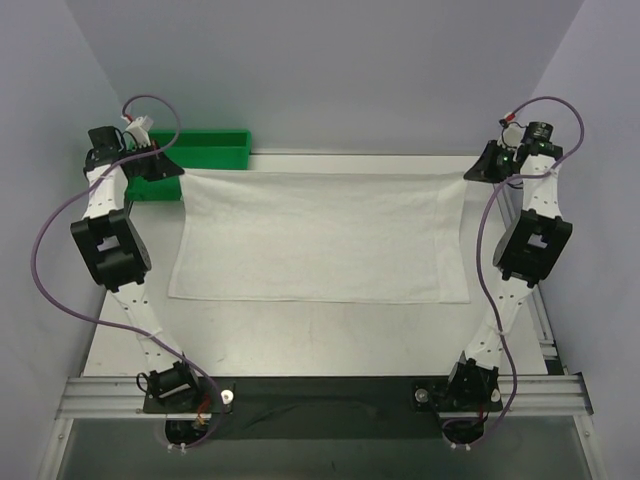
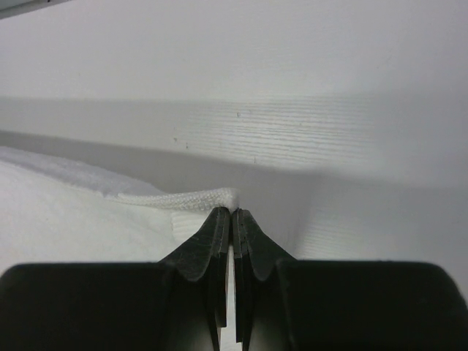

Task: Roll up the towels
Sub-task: Fold the towel

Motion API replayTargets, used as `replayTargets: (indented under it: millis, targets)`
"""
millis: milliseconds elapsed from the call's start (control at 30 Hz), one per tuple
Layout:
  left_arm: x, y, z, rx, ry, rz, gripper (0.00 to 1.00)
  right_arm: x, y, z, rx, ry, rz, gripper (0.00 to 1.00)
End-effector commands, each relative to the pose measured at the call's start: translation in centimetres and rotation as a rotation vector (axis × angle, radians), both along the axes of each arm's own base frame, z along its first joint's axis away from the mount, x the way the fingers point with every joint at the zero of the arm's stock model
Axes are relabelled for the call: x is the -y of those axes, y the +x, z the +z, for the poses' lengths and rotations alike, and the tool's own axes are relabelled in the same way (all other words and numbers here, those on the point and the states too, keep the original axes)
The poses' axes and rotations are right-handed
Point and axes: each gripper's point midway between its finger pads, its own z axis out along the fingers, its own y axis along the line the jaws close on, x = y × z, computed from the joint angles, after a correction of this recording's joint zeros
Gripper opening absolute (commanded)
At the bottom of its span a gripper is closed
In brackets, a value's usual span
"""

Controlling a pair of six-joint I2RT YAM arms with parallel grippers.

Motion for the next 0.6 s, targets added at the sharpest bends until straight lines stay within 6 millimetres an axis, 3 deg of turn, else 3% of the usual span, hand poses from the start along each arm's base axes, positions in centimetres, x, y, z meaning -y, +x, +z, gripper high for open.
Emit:
replayTargets:
  millis: [0, 100, 167, 233, 433, 567]
  targets:
    - [-1.7, 1.6, 2.7, 0.124, 0.034, 0.016, 0.0, 1.9, 2.8, 2.8, 0.122, -0.046, -0.058, 0.0]
    - [-2.5, 1.6, 4.2, 0.191, 0.035, 0.02, 0.0, 1.9, 3.1, 3.6, 0.148, -0.051, -0.055, 0.0]
    - [-3.1, 1.1, 4.0, 0.229, 0.031, 0.011, 0.0, 1.7, 2.8, 4.1, 0.157, -0.049, -0.041, 0.0]
    - [-3.0, 0.4, 5.0, 0.278, 0.039, -0.02, 0.0, 1.5, 1.8, 3.3, 0.136, -0.047, -0.02, 0.0]
    - [-2.6, -3.6, 3.3, 0.222, 0.046, -0.11, 0.0, 0.6, -2.0, 3.5, 0.112, -0.082, 0.053, 0.0]
    - [-3.7, -5.4, 2.4, 0.151, 0.078, -0.078, 0.0, 0.6, -4.1, 2.4, 0.051, -0.074, 0.066, 0.0]
